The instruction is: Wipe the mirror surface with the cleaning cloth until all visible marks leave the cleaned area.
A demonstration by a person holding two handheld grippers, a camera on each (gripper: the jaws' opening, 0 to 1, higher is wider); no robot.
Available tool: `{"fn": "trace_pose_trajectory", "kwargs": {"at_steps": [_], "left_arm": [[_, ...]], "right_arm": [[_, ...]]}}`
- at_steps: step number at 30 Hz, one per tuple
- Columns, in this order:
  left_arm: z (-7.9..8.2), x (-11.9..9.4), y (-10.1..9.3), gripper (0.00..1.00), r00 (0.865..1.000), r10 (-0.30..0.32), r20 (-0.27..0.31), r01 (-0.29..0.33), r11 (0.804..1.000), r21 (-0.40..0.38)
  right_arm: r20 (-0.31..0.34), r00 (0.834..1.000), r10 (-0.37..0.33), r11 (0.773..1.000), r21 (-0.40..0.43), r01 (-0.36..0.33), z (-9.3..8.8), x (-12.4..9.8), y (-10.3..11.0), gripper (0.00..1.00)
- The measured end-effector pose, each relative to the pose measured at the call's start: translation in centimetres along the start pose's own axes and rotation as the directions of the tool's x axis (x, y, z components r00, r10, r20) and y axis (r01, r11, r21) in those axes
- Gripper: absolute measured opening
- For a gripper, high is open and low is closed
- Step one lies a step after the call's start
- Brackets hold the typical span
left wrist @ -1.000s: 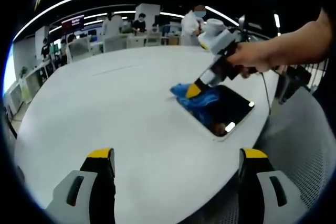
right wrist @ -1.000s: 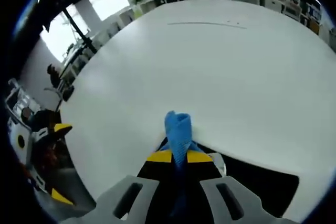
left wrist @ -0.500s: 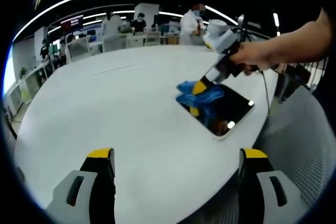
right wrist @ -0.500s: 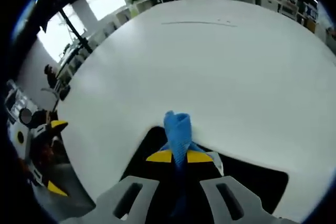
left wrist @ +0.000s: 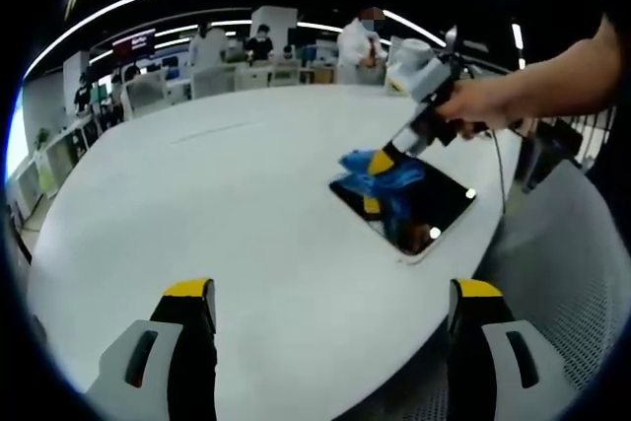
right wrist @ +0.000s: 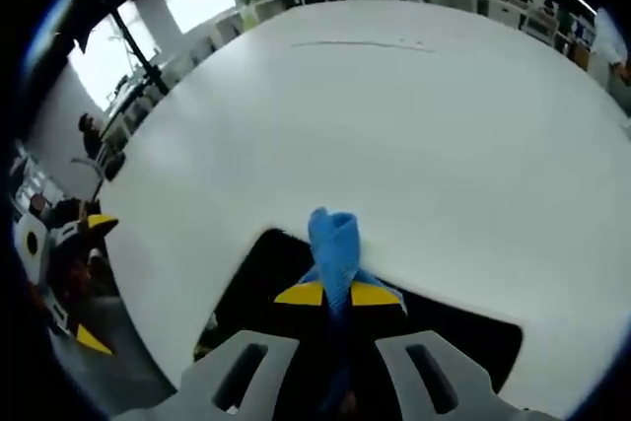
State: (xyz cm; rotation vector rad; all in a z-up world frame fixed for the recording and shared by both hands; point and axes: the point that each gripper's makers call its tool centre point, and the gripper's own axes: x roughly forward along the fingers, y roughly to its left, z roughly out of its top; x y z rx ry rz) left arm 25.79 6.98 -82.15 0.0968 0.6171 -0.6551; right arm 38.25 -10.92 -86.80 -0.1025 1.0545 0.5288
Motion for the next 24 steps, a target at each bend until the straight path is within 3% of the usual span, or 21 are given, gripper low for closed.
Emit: {"fn": "trace_pose_trajectory", "kwargs": {"at_steps": [10,20,24], "left_arm": [[-0.1,0.0,0.1,0.98,1.0,0.001,-0.001,-0.001,1.0,0.001],[-0.1,0.0,0.1,0.98,1.0,0.003,-0.002,-0.003,1.0,0.002],[-0.1,-0.1,0.1,0.97,1.0,0.006,-0.002,-0.006,1.0,0.003]], "right_arm": [[0.01,1.0,-0.005,1.0,0.002,0.005,-0.5,-0.1,0.3,0.02],[0.025,1.0,0.011,1.0,0.003,-0.011,-2.2,-0.9,1.4,0.02],[0.028,1.0,0.002,0.998,-0.067,0.0,-3.2,-1.4,2.0,0.02]]}}
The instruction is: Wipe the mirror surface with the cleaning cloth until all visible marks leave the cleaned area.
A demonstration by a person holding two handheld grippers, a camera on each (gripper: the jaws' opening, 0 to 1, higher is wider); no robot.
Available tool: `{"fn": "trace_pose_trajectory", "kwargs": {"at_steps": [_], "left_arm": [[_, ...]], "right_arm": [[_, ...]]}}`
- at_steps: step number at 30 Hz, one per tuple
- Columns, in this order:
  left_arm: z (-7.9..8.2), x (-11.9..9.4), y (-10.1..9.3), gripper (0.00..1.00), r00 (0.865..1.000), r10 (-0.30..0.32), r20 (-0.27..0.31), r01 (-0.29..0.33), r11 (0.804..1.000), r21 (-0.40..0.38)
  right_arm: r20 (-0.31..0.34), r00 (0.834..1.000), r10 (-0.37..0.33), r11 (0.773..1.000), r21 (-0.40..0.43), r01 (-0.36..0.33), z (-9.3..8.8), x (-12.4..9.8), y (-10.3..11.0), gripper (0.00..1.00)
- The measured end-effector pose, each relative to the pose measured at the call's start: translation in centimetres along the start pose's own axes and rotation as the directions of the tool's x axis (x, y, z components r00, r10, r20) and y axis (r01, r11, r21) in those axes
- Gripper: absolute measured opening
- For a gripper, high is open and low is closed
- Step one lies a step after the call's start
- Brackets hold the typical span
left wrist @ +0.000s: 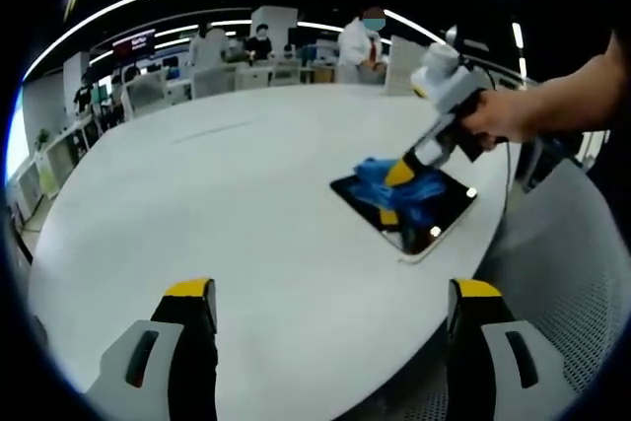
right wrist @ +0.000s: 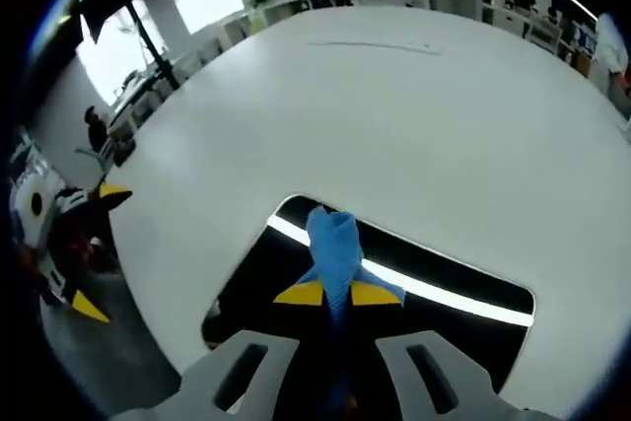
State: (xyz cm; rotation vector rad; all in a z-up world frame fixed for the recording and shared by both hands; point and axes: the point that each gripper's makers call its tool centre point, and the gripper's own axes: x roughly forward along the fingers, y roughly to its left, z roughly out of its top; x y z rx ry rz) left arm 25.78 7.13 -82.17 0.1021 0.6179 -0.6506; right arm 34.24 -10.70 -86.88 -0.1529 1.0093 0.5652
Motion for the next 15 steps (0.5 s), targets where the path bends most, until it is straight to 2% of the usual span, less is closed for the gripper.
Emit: {"fn": "trace_pose_trajectory", "kwargs": {"at_steps": [3,15], "left_arm": [[0.0,0.0,0.1,0.97,1.0,0.003,0.001,-0.003,1.0,-0.001],[0.0,0.0,0.1,0.97,1.0,0.007,0.001,-0.007,1.0,0.002]], "right_arm": [[0.007,1.0,0.002,1.0,-0.006,-0.001,-0.7,-0.3,0.5,0.02],[0.032,0.999,0.036,0.998,0.059,-0.038,-3.2,-1.7,2.4,0.02]]}}
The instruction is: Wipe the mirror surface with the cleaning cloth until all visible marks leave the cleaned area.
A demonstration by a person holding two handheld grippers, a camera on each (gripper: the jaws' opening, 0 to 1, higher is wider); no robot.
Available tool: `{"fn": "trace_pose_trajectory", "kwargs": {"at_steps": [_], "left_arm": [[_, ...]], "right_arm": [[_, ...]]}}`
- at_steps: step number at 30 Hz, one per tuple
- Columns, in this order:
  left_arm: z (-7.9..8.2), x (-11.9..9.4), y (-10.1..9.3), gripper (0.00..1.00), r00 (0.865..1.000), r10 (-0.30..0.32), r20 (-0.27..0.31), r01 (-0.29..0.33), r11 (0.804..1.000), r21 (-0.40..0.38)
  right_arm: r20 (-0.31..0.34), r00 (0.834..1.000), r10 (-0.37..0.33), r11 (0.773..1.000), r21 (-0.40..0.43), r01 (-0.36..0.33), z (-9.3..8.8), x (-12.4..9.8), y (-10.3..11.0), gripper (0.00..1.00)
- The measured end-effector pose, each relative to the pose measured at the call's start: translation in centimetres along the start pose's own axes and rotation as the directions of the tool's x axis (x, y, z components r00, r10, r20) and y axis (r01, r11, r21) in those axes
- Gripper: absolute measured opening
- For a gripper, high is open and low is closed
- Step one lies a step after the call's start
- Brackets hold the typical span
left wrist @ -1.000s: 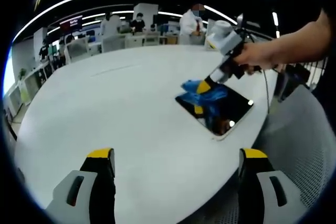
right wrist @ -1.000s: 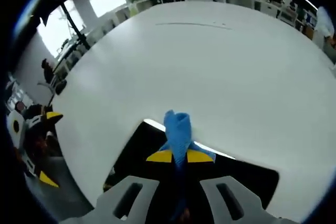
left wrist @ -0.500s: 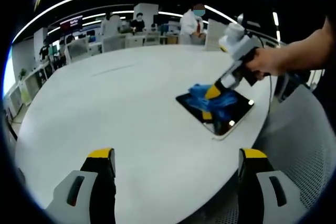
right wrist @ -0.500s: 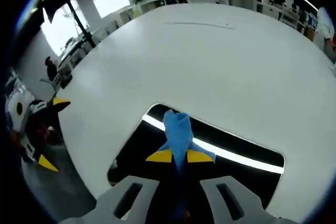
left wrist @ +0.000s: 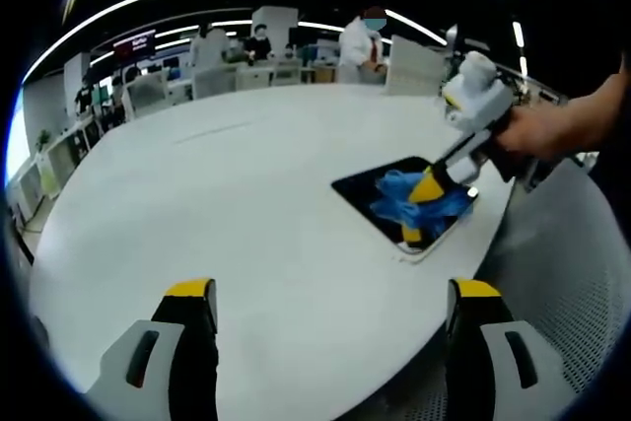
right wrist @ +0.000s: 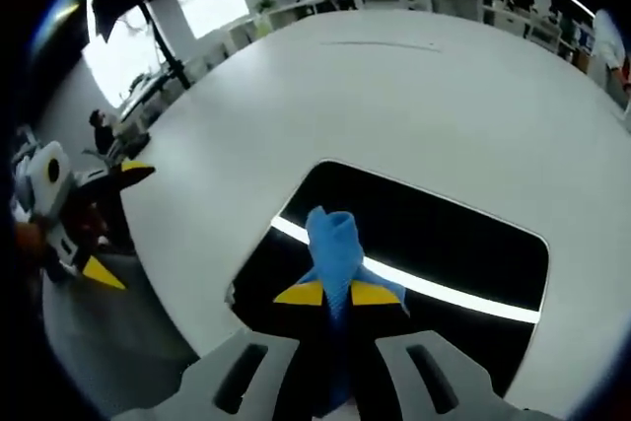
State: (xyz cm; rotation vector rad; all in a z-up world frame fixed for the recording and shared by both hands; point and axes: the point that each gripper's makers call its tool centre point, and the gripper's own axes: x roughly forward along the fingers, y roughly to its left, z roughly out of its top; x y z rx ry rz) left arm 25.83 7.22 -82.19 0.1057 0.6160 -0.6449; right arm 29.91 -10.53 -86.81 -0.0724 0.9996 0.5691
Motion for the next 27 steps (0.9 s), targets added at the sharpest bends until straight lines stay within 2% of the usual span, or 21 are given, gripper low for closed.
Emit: {"fn": "trace_pose_trajectory", "kwargs": {"at_steps": [11,14,18,20,27], "left_arm": [[0.0,0.0,0.0,0.97,1.0,-0.001,0.0,0.001,1.0,0.001],[0.0,0.0,0.0,0.97,1.0,-0.001,-0.002,0.001,1.0,0.001],[-0.1,0.0,0.0,0.96,1.0,0.001,-0.002,-0.001,1.0,0.001],[-0.1,0.0,0.0,0.96,1.0,-0.001,-0.005,0.001,1.0,0.003],[-0.1,0.0,-0.1,0.96,1.0,-0.004,-0.007,0.004,1.0,0.006]], "right_arm": [[-0.002,0.999,0.042,0.999,0.017,-0.042,-2.0,-1.0,1.4,0.02],[-0.004,0.998,0.059,0.997,0.044,-0.058,-2.6,-1.3,1.8,0.02],[0.033,0.997,0.072,0.996,0.042,-0.073,-3.2,-1.7,2.3,0.02],[0.021,0.997,0.081,0.995,0.057,-0.082,-3.2,-1.8,2.5,0.02],[0.022,0.996,0.083,0.996,0.035,-0.084,-3.1,-1.6,2.5,0.02]]}}
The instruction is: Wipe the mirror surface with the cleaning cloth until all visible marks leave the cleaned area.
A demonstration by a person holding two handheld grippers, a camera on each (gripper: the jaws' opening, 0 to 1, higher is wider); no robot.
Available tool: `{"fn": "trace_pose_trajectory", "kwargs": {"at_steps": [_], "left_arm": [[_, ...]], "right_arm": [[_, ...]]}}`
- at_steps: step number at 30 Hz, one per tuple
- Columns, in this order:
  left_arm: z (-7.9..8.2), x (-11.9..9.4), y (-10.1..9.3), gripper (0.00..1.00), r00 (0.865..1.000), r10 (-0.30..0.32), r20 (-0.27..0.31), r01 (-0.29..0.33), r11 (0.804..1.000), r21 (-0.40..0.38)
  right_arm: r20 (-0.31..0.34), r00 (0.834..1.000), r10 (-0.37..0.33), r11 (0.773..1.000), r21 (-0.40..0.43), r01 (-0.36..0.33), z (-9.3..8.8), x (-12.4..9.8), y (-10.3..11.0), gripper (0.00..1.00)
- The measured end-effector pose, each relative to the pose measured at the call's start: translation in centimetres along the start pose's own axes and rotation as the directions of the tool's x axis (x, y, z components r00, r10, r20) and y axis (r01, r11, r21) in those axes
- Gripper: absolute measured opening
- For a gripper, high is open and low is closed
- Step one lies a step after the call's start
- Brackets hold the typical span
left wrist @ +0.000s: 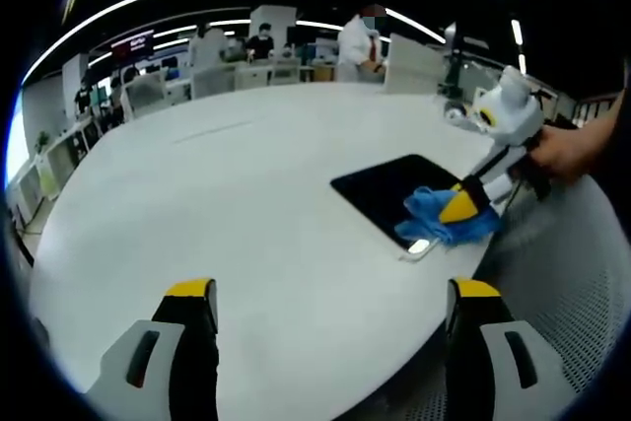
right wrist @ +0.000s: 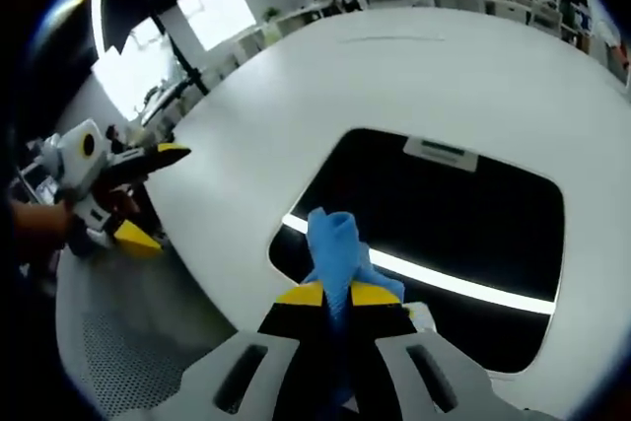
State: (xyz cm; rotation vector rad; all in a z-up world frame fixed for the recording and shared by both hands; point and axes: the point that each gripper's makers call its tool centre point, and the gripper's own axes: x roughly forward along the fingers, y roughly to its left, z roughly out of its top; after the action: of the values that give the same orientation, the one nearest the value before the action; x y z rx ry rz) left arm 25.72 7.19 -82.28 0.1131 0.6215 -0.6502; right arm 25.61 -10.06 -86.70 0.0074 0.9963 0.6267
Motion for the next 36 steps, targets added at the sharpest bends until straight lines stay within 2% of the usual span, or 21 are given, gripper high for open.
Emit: {"fn": "trace_pose_trajectory", "kwargs": {"at_steps": [21,36], "left_arm": [[0.1,0.0,0.0,0.96,1.0,0.0,0.004,0.0,1.0,-0.004],[0.0,0.0,0.1,0.96,1.0,0.002,0.005,-0.002,1.0,-0.003]], "right_arm": [[-0.035,0.999,0.025,1.0,-0.001,-0.025,-0.3,-0.3,0.0,0.02],[-0.058,0.998,0.031,0.997,0.076,-0.027,-1.1,-1.5,-2.3,0.02]]}}
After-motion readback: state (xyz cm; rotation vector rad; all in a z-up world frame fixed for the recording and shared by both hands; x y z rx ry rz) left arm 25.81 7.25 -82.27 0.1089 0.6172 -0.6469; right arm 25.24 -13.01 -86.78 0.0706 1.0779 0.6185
